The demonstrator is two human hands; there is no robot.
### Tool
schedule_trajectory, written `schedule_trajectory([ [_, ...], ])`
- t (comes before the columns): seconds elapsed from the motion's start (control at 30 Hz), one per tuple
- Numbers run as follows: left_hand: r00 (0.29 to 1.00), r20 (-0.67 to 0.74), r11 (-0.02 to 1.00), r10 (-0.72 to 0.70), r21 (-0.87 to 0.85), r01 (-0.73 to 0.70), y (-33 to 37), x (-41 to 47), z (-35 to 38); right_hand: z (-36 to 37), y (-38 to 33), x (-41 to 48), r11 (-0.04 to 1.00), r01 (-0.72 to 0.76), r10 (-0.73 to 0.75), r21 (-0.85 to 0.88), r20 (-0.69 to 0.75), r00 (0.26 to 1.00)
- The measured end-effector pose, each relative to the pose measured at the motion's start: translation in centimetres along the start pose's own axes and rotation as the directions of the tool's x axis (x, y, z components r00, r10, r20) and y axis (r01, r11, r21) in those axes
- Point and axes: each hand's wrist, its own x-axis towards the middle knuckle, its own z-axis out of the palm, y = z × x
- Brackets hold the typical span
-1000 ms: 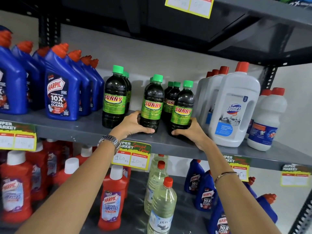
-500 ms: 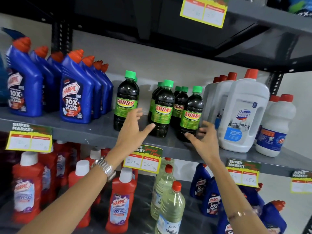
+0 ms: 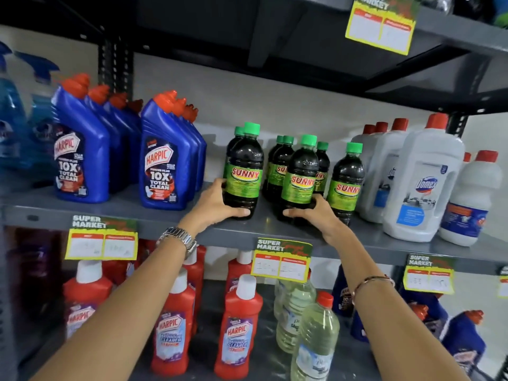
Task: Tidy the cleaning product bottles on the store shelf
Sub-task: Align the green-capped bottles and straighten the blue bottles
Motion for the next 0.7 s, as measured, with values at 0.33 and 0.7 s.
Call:
schedule_trajectory([
  [0.33,0.993,-0.119,0.998,0.021,-0.061,-0.029,-1.0,-0.6,-0.5,1.2,-0.4,-1.3,0.971,0.106,-0.109,-0.216,-0.002,0.994],
  [0.7,0.997,-0.082,0.998,0.009,-0.063,-0.014,-0.8,-0.6,-0.7,1.1,-0.3,-1.3,0.97,0.131,-0.138,-0.206,-0.018,0.99],
])
